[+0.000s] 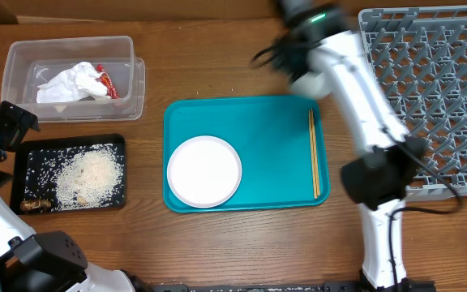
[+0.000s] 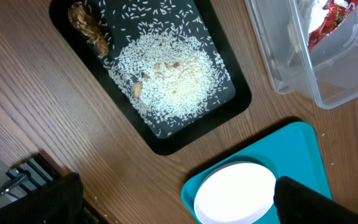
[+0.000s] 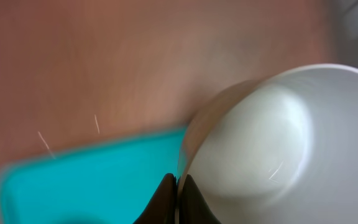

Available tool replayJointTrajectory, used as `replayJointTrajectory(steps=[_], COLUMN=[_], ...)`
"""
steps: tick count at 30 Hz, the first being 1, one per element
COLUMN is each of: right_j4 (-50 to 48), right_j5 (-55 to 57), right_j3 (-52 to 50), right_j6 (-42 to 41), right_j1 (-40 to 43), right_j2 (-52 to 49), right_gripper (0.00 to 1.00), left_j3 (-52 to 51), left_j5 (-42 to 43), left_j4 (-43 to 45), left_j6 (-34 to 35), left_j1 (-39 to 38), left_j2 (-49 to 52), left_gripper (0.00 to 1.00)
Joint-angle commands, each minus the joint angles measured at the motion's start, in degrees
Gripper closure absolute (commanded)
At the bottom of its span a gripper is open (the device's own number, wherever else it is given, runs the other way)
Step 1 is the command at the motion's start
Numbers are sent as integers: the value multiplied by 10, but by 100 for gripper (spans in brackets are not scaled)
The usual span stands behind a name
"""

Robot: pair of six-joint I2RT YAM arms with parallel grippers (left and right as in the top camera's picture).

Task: Sort waste into correct bins and load items into the dishwasher
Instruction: 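Carry the bowl right over the grey dish rack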

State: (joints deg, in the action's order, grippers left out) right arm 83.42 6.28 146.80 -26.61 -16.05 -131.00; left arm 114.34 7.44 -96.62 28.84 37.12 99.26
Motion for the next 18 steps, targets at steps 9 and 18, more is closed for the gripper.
replayJointTrajectory(steps=[9, 18], right_j4=[-144, -422], right_j5=[-116, -369], right_j3=[78, -59], right_j6=[16, 12], right_j1=[339, 458], right_j2=[27, -33], right_gripper=[96, 96], left_j3=[-3, -3], left_j5=[-4, -4], left_j4=[0, 0], left_j6=[10, 10], left_j1=[-5, -5], left_j2=[-2, -2], left_gripper=[0, 1])
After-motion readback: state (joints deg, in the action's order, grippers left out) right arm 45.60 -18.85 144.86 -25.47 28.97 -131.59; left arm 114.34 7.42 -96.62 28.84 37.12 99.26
